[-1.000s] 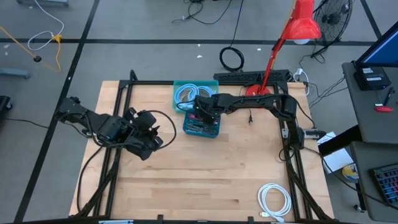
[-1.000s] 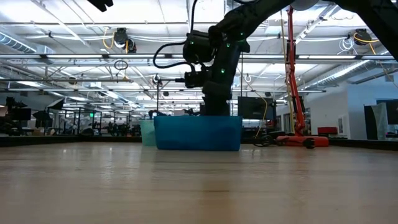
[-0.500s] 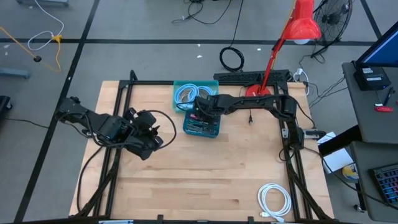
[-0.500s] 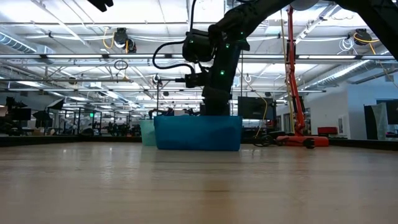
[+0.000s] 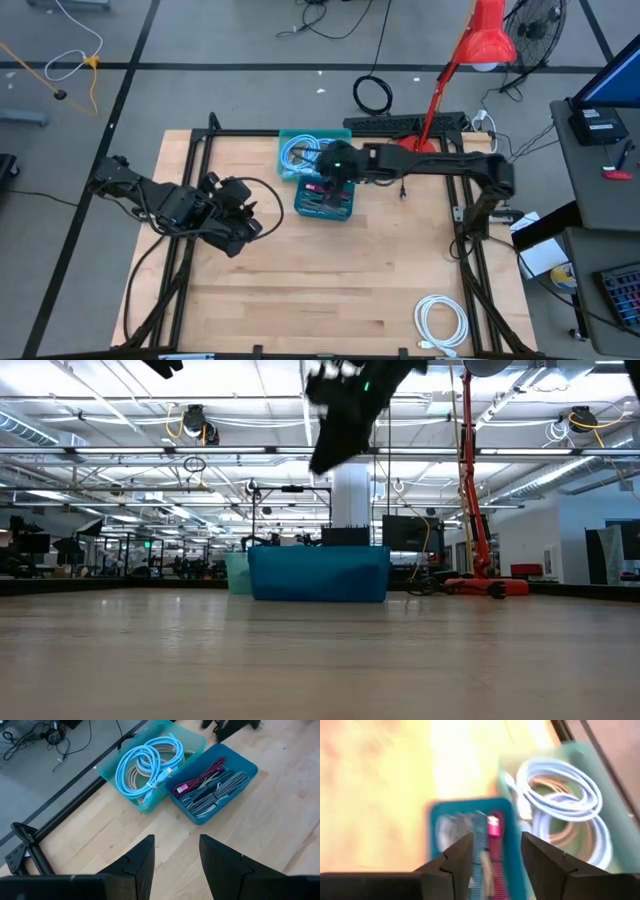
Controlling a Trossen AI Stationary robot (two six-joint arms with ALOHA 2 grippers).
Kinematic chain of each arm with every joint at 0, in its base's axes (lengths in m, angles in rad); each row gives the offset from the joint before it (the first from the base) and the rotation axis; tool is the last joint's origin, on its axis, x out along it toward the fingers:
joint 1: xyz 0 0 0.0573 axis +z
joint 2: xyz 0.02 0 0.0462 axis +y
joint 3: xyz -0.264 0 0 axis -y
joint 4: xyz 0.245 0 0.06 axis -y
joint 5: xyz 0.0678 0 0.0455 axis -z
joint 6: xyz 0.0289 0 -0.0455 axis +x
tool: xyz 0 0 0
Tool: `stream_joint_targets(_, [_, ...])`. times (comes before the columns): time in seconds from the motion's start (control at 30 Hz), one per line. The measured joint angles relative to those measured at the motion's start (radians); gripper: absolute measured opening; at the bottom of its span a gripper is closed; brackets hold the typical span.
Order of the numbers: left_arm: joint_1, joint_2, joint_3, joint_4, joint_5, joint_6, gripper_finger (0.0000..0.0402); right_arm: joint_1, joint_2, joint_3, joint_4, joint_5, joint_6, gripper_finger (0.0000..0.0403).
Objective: Pick & Place USB Port
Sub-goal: Adjust the blue bin on the table
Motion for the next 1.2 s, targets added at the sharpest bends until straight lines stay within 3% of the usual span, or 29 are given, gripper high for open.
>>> stream_joint_targets(0.13, [0.0, 0.0, 0.0, 0.0, -0.003, 0.003, 0.0159, 0.044, -0.082, 0.001, -0.059, -0.086, 0.088, 0.0136])
stream_joint_targets(0.3, [0.0, 0.0, 0.0, -0.001, -0.004, 0.007, 0.0159, 0.118, -0.106, -0.002, -0.188, -0.094, 0.108, 0.0097])
stream_joint_targets(0.53, [0.0, 0.0, 0.0, -0.001, -0.003, 0.008, 0.0159, 0.178, -0.081, -0.187, -0.133, -0.095, 0.148, 0.0007])
stream_joint_targets(0.7, [0.0, 0.0, 0.0, -0.001, 0.002, 0.003, 0.0159, 0.179, -0.077, -0.303, -0.054, -0.098, 0.243, 0.0003])
stream_joint_targets(1.2, [0.0, 0.0, 0.0, 0.0, 0.007, -0.015, 0.0159, 0.179, -0.078, -0.484, 0.093, -0.096, 0.296, 0.0])
